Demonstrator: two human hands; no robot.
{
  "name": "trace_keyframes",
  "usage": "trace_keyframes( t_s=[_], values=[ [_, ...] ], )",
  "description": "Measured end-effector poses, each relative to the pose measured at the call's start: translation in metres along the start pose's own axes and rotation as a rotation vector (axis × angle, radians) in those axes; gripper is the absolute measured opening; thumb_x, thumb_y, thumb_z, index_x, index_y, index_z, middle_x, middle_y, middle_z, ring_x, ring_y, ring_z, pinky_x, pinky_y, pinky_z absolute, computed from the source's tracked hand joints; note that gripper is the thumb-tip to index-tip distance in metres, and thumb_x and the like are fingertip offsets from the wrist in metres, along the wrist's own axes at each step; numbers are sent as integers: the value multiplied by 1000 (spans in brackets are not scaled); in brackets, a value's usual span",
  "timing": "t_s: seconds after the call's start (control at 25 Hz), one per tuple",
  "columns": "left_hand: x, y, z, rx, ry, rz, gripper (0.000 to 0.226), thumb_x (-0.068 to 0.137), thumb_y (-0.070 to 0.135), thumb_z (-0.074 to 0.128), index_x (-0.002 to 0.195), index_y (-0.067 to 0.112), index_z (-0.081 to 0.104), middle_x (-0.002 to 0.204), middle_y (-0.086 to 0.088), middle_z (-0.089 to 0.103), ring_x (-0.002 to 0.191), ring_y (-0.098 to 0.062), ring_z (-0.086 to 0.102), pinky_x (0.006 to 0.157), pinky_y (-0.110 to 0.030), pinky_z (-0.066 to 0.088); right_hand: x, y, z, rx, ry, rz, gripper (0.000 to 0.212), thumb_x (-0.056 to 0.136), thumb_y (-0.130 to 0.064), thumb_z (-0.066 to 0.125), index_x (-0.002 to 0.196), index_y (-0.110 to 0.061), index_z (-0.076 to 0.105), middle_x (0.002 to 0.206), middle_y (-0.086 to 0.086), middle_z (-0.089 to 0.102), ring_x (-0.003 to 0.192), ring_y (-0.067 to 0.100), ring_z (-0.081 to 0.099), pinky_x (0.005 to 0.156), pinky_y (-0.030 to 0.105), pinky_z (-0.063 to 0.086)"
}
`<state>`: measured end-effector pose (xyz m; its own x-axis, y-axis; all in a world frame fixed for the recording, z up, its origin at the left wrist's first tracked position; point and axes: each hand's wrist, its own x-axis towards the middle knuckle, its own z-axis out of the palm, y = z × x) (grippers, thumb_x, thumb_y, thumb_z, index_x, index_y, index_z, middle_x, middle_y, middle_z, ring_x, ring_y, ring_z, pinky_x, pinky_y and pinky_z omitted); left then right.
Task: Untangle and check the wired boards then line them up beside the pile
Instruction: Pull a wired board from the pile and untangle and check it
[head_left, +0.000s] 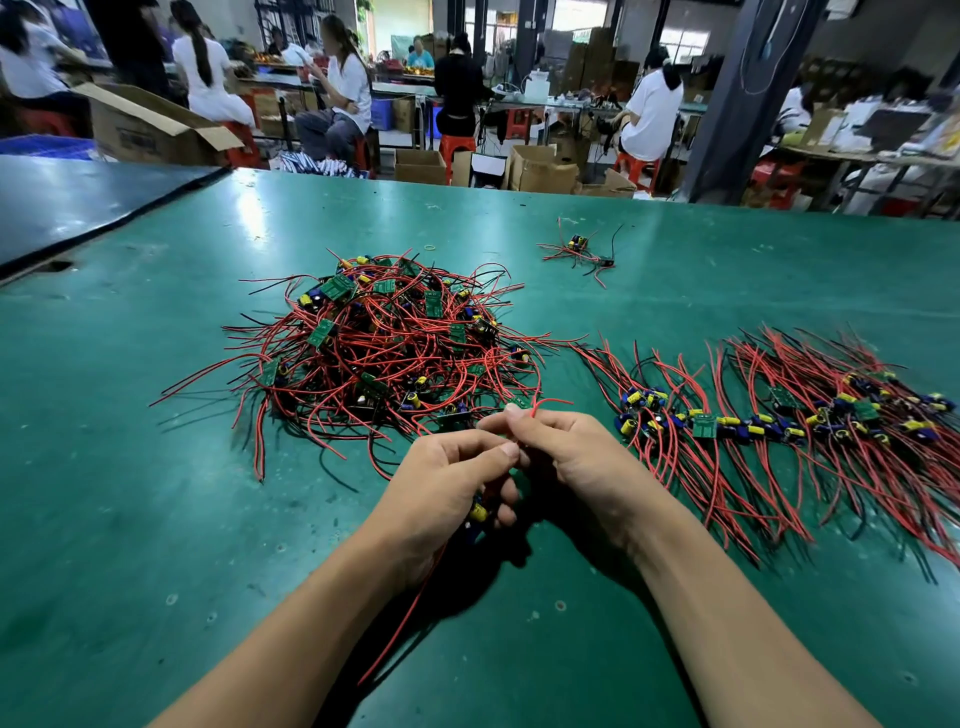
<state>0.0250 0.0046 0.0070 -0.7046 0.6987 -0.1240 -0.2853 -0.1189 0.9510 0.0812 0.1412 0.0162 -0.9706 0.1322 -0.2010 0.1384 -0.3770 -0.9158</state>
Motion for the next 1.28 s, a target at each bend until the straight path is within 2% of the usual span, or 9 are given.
trace_keyframes(
  t_s=[0.16, 0.4, 0.56, 0.68, 0.84, 1.0, 1.08, 1.16, 1.28],
  values=[
    [0, 2, 1, 2, -2, -13, 14, 94, 11, 59, 90, 0, 65, 57, -8, 56, 42, -16, 51, 45, -21, 43, 3, -1, -3, -81, 86, -38, 34, 97, -32, 62, 104, -1, 72, 60, 15, 63, 44, 23, 61, 45, 29, 53],
    [3, 1, 0, 11, -5, -21, 13, 94, 13, 59, 87, 3, 65, 56, -7, 56, 41, -16, 51, 45, -21, 40, 6, 0, 4, -150, 201, -147, 38, 104, -34, 52, 110, -1, 69, 42, 1, 53, 34, 16, 55, 38, 20, 45],
    [3, 0, -1, 33, -33, -10, 20, 94, 14, 59, 79, 9, 72, 57, -8, 56, 43, -17, 51, 47, -22, 41, 12, 4, 12, -105, 252, -109, 44, 106, -38, 45, 97, -7, 74, 50, -1, 50, 33, 17, 49, 36, 21, 42],
    [2, 0, -2, -14, -45, -29, 18, 94, 13, 59, 85, 4, 70, 58, -9, 55, 43, -17, 51, 46, -22, 43, 12, 2, 10, 74, 161, -45, 50, 105, -42, 43, 89, -11, 79, 61, -5, 51, 36, 14, 44, 37, 26, 45],
    [4, 1, -1, -50, -48, -54, 16, 93, 13, 60, 82, 5, 68, 57, -10, 55, 43, -18, 51, 47, -23, 44, 10, -3, 2, 248, 29, -14, 45, 103, -37, 44, 97, -10, 80, 69, -5, 47, 40, 4, 35, 37, 19, 42],
    [2, 1, -3, -7, -66, -37, 16, 93, 15, 59, 82, 7, 68, 56, -7, 56, 44, -17, 53, 48, -22, 46, 15, 5, -3, 36, 135, -159, 33, 103, -29, 52, 98, -11, 79, 62, 2, 36, 35, 9, 41, 40, 20, 42],
    [3, -1, -2, 30, -38, -3, 18, 94, 16, 60, 80, 8, 69, 56, -5, 56, 44, -16, 52, 50, -23, 43, 19, 8, -6, -121, 243, -212, 32, 104, -29, 52, 96, -14, 79, 58, 5, 34, 39, 11, 33, 42, 20, 33],
    [3, -3, 0, 47, 1, 34, 18, 94, 14, 61, 79, 9, 70, 56, -4, 56, 44, -15, 50, 51, -24, 41, 24, 9, -8, -221, 305, -178, 35, 105, -34, 49, 94, -21, 79, 56, 2, 32, 41, 10, 26, 41, 20, 22],
    [2, -4, 2, 115, 17, 94, 17, 92, 10, 63, 77, 6, 69, 54, -5, 57, 43, -15, 50, 46, -21, 43, 24, 8, -11, -286, 348, -123, 38, 106, -39, 44, 93, -27, 78, 52, -3, 31, 40, 9, 25, 40, 21, 20]
  ],
)
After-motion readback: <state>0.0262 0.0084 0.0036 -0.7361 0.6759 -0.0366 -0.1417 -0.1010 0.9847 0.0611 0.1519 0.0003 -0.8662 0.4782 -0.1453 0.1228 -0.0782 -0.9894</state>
